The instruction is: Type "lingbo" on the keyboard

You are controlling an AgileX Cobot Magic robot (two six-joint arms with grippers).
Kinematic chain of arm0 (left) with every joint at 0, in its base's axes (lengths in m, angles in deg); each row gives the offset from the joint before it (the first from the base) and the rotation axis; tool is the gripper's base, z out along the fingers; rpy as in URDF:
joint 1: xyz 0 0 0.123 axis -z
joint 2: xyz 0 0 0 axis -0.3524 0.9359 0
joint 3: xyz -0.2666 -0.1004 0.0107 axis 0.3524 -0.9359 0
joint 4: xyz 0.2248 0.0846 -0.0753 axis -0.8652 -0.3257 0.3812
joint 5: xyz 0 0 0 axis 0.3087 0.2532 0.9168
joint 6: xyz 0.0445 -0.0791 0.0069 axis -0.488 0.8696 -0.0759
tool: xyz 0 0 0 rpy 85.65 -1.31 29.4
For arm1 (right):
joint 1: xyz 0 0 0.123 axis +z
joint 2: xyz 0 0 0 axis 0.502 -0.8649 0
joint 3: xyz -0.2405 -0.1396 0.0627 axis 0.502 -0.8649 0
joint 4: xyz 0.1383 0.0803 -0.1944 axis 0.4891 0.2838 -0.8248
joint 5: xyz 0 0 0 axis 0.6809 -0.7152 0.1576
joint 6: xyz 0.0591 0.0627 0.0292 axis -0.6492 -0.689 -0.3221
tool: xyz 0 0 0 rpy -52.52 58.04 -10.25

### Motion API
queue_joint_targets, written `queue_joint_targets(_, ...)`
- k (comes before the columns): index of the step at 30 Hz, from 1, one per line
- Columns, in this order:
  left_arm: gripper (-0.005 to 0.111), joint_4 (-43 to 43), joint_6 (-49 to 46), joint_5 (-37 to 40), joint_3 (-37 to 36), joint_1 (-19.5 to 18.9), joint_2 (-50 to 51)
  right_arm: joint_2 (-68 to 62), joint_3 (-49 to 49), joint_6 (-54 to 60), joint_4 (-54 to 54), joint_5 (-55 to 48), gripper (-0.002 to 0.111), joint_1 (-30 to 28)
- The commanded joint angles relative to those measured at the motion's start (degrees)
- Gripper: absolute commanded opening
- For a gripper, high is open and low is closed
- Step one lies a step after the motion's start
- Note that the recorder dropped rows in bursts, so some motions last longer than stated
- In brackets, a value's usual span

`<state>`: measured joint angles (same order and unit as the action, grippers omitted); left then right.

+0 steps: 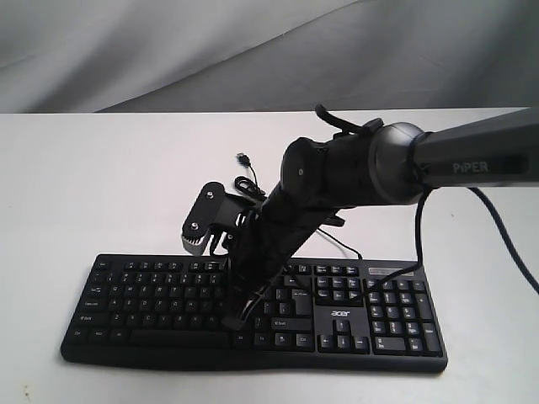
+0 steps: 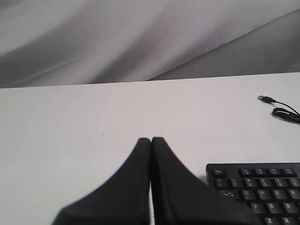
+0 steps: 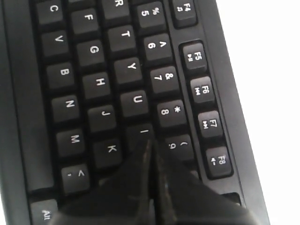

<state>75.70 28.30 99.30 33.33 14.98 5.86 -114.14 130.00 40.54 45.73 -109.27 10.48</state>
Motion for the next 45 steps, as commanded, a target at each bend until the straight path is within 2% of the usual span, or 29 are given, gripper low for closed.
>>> queue_joint_targets(1,0.001,0.21,0.12,-0.30,-0.28,-0.06,-0.21,1.05,-0.27,0.51,-0.50,-0.49,0.000,-0.10)
queue_joint_targets(12,0.001,0.21,0.12,-0.30,-0.28,-0.06,-0.21,14.06,-0.27,-3.56,-4.05,-2.94,0.000,-0.10)
queue_joint_targets(18,0.001,0.21,0.12,-0.30,-0.28,-0.06,-0.21,33.53,-0.27,-7.58,-8.79,-2.23,0.000,-0.10)
queue_joint_targets(22,0.001,0.21,0.12,-0.30,-0.28,-0.06,-0.21,41.41,-0.27,-14.34,-10.89,-1.59,0.000,-0.10)
queue_joint_targets(28,0.001,0.21,0.12,-0.30,-0.28,-0.06,-0.21,53.25,-0.27,-14.34,-10.89,-1.59,0.000,0.01)
queue_joint_targets(32,0.001,0.21,0.12,-0.30,-0.28,-0.06,-0.21,56.67,-0.27,-14.34,-10.89,-1.59,0.000,0.01)
queue_joint_targets(36,0.001,0.21,0.12,-0.30,-0.28,-0.06,-0.21,58.90,-0.27,-15.09,-12.89,3.72,0.000,-0.03)
queue_joint_targets(38,0.001,0.21,0.12,-0.30,-0.28,-0.06,-0.21,60.41,-0.27,-27.87,-15.86,7.54,0.000,-3.37)
queue_joint_targets(41,0.001,0.21,0.12,-0.30,-0.28,-0.06,-0.21,61.77,-1.99,-40.98,-17.15,7.41,0.000,-10.45)
queue_joint_targets(43,0.001,0.21,0.12,-0.30,-0.28,-0.06,-0.21,64.28,-8.10,-50.55,-17.15,7.78,0.000,-18.82)
queue_joint_targets(45,0.001,0.21,0.12,-0.30,-0.28,-0.06,-0.21,66.96,-14.75,-52.56,-17.15,9.97,0.000,-23.93)
